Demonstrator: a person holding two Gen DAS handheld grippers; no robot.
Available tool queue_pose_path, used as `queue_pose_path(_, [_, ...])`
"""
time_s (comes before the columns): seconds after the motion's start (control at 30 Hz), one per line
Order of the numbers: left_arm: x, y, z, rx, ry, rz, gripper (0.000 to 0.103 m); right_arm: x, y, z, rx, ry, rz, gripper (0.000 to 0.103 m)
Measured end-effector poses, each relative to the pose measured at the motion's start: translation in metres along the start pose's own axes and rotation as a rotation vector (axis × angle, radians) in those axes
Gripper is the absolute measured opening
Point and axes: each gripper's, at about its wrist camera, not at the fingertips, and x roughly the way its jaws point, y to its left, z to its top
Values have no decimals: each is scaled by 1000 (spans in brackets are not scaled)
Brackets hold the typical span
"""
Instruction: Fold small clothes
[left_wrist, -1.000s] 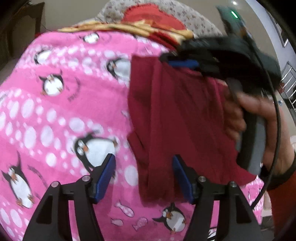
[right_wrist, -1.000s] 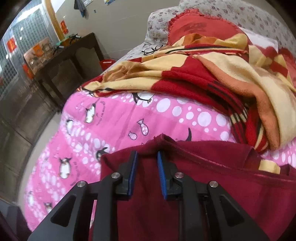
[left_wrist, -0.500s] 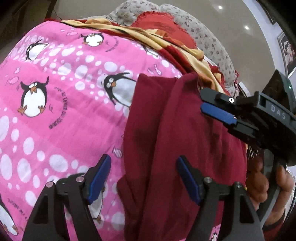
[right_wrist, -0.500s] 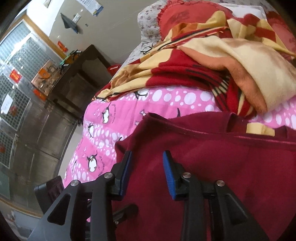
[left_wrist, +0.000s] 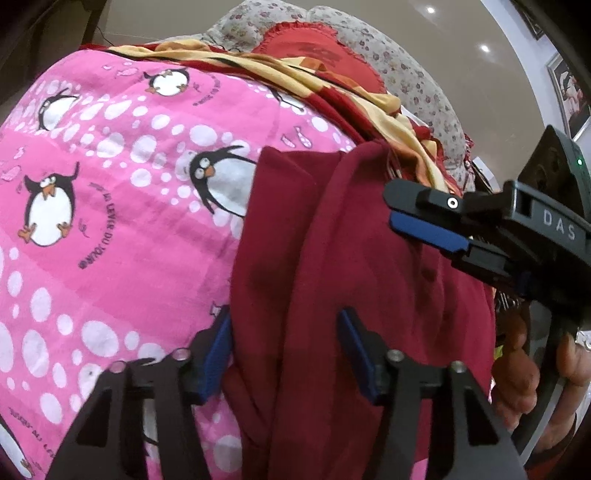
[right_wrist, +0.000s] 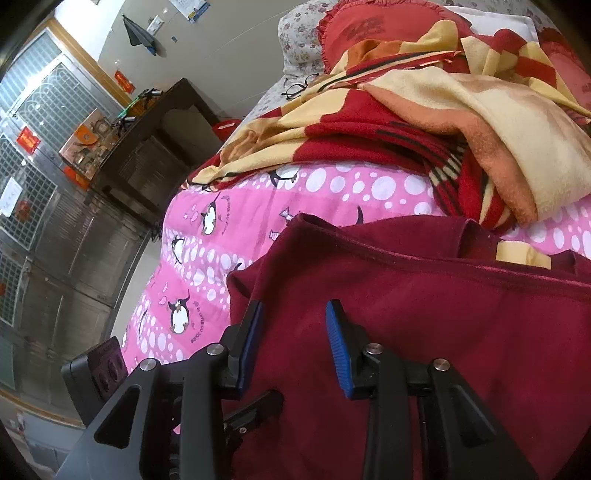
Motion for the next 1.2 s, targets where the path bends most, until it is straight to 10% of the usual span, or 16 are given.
queue_pose_path(0.2, [-2,-2,-1,6,-7,-4,47,1,0,0,13,6,14,53])
queue_pose_path(0.33, [-15,-10,-1,41,-40,-17,20,4,-4,2,59,12,52,55])
queue_pose_path(0.7, [-31,-60,-13,277,-127,24,18,-11,-5,9,162,-40,192,76])
queue_pose_path(1.1, [-25,-70,-20,333,-123,38,18,31,54,0,-247,138,-192,79])
queue_pose_path(1.2, [-31,-64,-21,325,-98,15,24,26,48,-5,-250,91,-230,47])
